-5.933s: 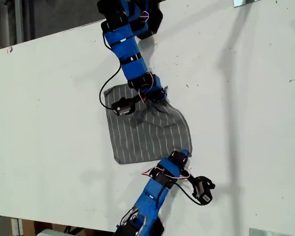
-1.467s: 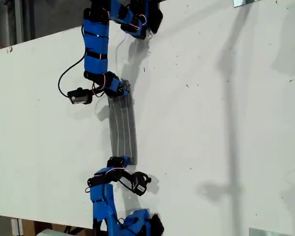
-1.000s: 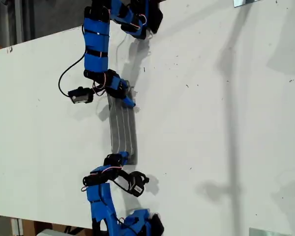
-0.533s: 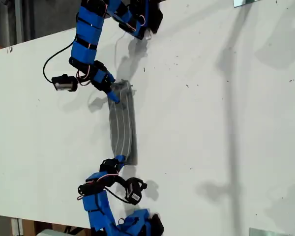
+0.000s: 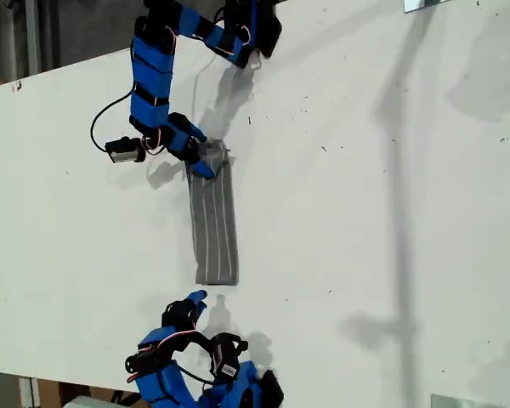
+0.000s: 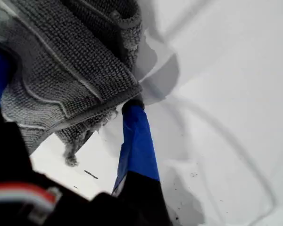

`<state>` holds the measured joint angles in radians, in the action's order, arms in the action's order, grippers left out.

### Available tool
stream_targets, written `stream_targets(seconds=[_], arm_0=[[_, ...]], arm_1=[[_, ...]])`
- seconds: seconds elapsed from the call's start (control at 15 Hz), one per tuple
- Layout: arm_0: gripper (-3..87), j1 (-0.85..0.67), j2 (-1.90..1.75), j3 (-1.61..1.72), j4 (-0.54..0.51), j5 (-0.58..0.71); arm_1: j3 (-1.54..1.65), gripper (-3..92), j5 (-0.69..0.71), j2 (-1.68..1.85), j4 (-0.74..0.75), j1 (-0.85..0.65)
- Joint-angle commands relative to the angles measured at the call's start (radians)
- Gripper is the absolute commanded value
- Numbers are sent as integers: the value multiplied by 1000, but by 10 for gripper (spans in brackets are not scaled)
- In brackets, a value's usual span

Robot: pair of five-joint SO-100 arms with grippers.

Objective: Grasp corners of a square towel and fold twice.

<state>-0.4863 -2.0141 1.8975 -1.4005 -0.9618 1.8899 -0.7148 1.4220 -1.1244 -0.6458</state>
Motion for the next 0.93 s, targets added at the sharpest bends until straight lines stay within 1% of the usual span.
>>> stream_targets(seconds=[0.0,0.07,0.13,0.2,0.27,0.33,0.47,0.6,0.73,0.87], arm_0=[[79,-9,-72,123,117,-23],[79,-25,-103,216,190,-38],[79,-55,-127,316,261,-52],[79,-87,-149,408,327,-64],[79,-107,-166,483,393,-67],[79,-123,-167,532,448,-67],[79,-158,-153,600,529,-60],[79,-183,-133,652,603,-58],[79,-190,-124,655,611,-75],[78,-206,-120,664,618,-94]], arm_1=[[-32,488,5,5,6,-9],[-29,492,5,-6,2,-9],[-28,475,3,-26,2,-9],[-28,336,5,-46,5,-12],[-21,20,-14,-57,0,-25],[3,-1,-26,-51,2,-40],[87,-1,-66,2,3,-77],[229,-1,-91,132,37,-123],[351,-1,-110,272,46,-163],[488,-1,-163,474,37,-164]])
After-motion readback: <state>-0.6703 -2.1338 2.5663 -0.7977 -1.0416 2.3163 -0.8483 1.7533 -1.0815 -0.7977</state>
